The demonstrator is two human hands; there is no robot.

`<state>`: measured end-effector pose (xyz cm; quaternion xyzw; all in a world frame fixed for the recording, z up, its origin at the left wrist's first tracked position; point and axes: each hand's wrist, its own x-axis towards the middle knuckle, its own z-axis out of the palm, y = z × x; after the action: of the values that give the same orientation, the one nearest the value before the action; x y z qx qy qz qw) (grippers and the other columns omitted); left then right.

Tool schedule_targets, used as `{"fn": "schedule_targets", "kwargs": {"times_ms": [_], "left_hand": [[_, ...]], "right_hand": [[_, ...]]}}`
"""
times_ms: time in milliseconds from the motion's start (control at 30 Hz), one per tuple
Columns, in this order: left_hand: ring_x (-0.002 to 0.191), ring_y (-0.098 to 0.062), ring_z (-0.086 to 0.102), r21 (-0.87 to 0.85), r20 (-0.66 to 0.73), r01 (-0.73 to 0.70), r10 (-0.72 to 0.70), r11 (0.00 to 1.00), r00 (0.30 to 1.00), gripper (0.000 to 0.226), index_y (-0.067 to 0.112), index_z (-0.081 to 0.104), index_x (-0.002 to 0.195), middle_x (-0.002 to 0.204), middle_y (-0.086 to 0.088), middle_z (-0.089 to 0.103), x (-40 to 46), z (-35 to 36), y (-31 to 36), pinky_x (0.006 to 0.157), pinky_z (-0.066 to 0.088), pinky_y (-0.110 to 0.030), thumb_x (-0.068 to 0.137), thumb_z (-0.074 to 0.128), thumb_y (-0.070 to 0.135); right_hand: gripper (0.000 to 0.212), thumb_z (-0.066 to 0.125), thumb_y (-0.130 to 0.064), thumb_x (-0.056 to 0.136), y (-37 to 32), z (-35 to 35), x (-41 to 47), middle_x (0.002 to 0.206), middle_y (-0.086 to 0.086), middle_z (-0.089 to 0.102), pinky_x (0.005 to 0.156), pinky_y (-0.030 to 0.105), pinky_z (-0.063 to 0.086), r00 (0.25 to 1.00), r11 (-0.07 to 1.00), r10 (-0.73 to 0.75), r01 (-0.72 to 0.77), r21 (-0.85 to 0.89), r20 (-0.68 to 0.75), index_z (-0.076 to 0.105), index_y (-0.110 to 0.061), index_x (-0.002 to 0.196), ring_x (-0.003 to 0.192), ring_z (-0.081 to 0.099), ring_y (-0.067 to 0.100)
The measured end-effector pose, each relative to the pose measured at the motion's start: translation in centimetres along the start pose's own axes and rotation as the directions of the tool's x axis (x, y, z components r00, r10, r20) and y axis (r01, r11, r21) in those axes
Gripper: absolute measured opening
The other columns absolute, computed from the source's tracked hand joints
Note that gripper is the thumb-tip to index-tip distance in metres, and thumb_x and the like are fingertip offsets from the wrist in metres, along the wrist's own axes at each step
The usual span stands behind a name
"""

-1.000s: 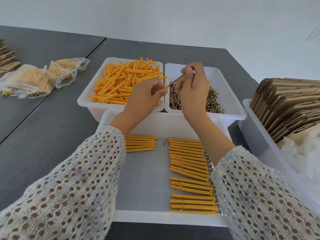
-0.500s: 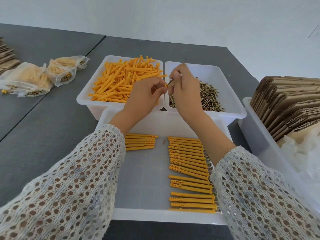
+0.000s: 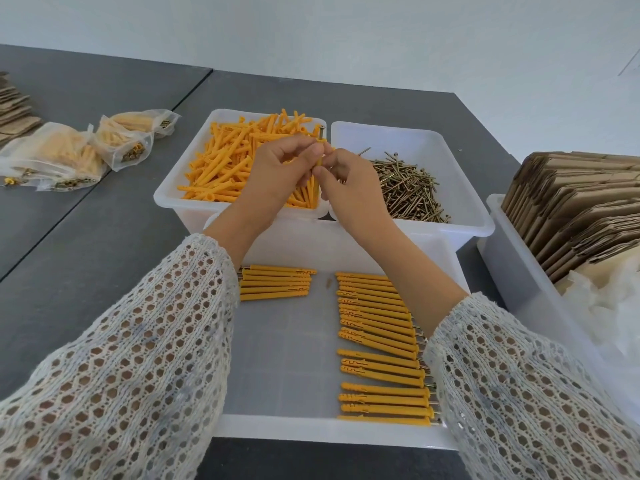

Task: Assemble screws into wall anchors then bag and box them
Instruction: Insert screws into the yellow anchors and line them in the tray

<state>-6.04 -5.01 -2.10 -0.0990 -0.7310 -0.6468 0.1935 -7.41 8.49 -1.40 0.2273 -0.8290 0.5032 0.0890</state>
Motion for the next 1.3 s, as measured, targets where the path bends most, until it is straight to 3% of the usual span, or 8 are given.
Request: {"fn": "schedule_targets", "kwargs": {"times_ms": [167,400,533,600,667,833,967,1300], "left_hand": [[0.062,-0.013,0.045,-0.339,0.021,0.274,-0.283,0.900,0.959,0.041,0.011,0.070,0.099,0.073,-0.003,0.054,0.5,-0.5,0.5,0.057,0.039,-0.024,0.105,0.042,0.041],[0.056,-0.010,0.050,-0.682,-0.053,0.329,-0.492,0.654,0.869,0.051,0.008,0.070,0.094,0.069,-0.001,0.056,0.9,-1.6,0.3,0.055,0.045,-0.021,0.103,0.041,0.049],[0.059,-0.010,0.046,-0.719,-0.074,0.316,-0.520,0.619,0.851,0.045,0.009,0.070,0.096,0.070,0.000,0.057,1.0,-1.8,0.1,0.054,0.035,-0.021,0.103,0.043,0.045],[0.060,-0.010,0.046,-0.729,-0.072,0.310,-0.520,0.610,0.851,0.042,0.010,0.069,0.099,0.071,-0.001,0.057,1.0,-1.9,0.0,0.054,0.036,-0.021,0.103,0.044,0.043],[0.060,-0.010,0.047,-0.728,-0.073,0.313,-0.523,0.609,0.849,0.039,0.010,0.069,0.100,0.071,0.000,0.057,1.0,-2.0,0.0,0.055,0.037,-0.021,0.102,0.046,0.042],[0.061,-0.009,0.048,-0.712,-0.070,0.326,-0.525,0.622,0.848,0.035,0.011,0.069,0.101,0.072,0.001,0.058,1.1,-2.0,-0.2,0.055,0.037,-0.021,0.102,0.048,0.040],[0.061,-0.009,0.047,-0.711,-0.073,0.326,-0.526,0.623,0.847,0.034,0.012,0.068,0.102,0.071,0.001,0.058,1.1,-2.0,-0.1,0.055,0.037,-0.021,0.101,0.049,0.039],[0.060,-0.009,0.046,-0.674,-0.069,0.342,-0.517,0.655,0.853,0.031,0.012,0.068,0.101,0.071,0.002,0.057,1.1,-1.9,-0.1,0.055,0.037,-0.020,0.102,0.049,0.036]], "right_hand": [[0.017,0.059,-0.011,0.097,-1.2,-0.9,-0.2,0.060,0.003,0.058,0.046,0.024,0.036,0.973,0.972,0.040,-0.091,0.218,0.229,0.059,-0.013,0.080,0.040,0.041,0.013],[0.011,0.055,-0.009,0.099,-2.9,-1.0,-2.2,0.063,0.012,0.059,0.044,0.024,0.038,0.888,0.973,-0.112,0.006,0.231,0.447,0.057,-0.001,0.091,0.038,0.041,0.012],[0.012,0.057,-0.013,0.098,-2.5,-1.2,-3.2,0.063,0.010,0.062,0.048,0.027,0.041,0.707,0.996,-0.016,-0.052,0.074,0.707,0.059,-0.009,0.087,0.043,0.046,0.016],[0.012,0.058,-0.020,0.098,-2.1,-1.0,-3.8,0.065,0.004,0.065,0.056,0.031,0.046,0.569,0.992,0.102,0.005,-0.128,0.816,0.060,-0.011,0.090,0.048,0.050,0.016],[0.013,0.060,-0.024,0.096,-1.7,-0.1,-4.7,0.064,-0.003,0.065,0.060,0.025,0.048,0.507,0.953,0.170,0.132,-0.271,0.845,0.062,-0.012,0.092,0.050,0.052,0.009],[0.012,0.060,-0.023,0.093,-1.4,3.7,-7.6,0.084,0.000,0.053,0.056,0.029,0.031,0.573,0.818,0.095,0.421,-0.393,0.814,0.052,-0.018,0.086,0.080,0.052,0.022],[0.009,0.053,-0.020,0.096,-0.8,5.7,-8.8,0.099,0.010,0.062,0.055,0.032,0.030,0.593,0.726,-0.002,0.555,-0.407,0.806,0.053,-0.012,0.101,0.091,0.059,0.029],[0.020,0.052,-0.025,0.099,0.0,6.3,-8.2,0.098,0.014,0.061,0.057,0.034,0.033,0.682,0.672,-0.040,0.559,-0.486,0.730,0.048,-0.009,0.110,0.086,0.062,0.037]]}}
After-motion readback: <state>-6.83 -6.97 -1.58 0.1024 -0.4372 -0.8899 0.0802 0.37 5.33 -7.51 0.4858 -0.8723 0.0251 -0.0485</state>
